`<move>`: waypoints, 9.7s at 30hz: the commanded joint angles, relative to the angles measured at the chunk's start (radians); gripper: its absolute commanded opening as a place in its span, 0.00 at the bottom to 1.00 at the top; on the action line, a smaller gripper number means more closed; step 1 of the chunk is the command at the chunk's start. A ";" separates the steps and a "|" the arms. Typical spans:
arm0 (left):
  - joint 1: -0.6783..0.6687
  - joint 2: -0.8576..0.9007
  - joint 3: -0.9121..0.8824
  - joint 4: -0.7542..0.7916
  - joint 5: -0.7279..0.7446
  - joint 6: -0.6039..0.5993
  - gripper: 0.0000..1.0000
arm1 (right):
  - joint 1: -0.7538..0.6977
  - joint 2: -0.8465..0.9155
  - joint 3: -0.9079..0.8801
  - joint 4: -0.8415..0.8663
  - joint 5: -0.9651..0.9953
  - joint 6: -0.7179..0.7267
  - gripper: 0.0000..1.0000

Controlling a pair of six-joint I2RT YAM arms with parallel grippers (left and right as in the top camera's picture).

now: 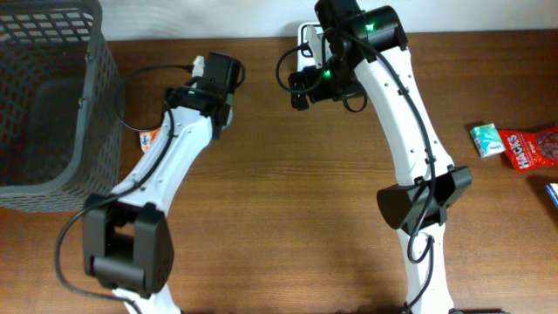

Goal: Scan the item barcode

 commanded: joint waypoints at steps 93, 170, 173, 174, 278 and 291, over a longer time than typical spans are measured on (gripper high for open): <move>0.191 0.302 1.196 -0.869 0.913 -0.074 0.90 | 0.000 0.003 -0.005 0.005 0.002 0.005 0.98; 0.192 -0.438 0.118 -0.803 0.313 -0.429 0.99 | 0.392 0.053 -0.679 0.677 0.275 -0.403 0.41; 0.192 -0.438 0.118 -0.798 0.313 -0.429 0.99 | 0.392 0.058 -0.681 0.673 0.259 -0.402 0.41; 0.192 -0.438 0.118 -0.800 0.313 -0.429 0.99 | 0.393 0.060 -0.681 0.670 0.241 -0.402 0.41; 0.192 -0.438 0.118 -0.800 0.313 -0.429 0.99 | 0.485 0.034 -0.673 0.425 0.599 0.232 0.41; 0.192 -0.438 0.118 -0.800 0.313 -0.429 0.99 | 0.486 0.035 -0.691 0.425 0.512 0.266 0.25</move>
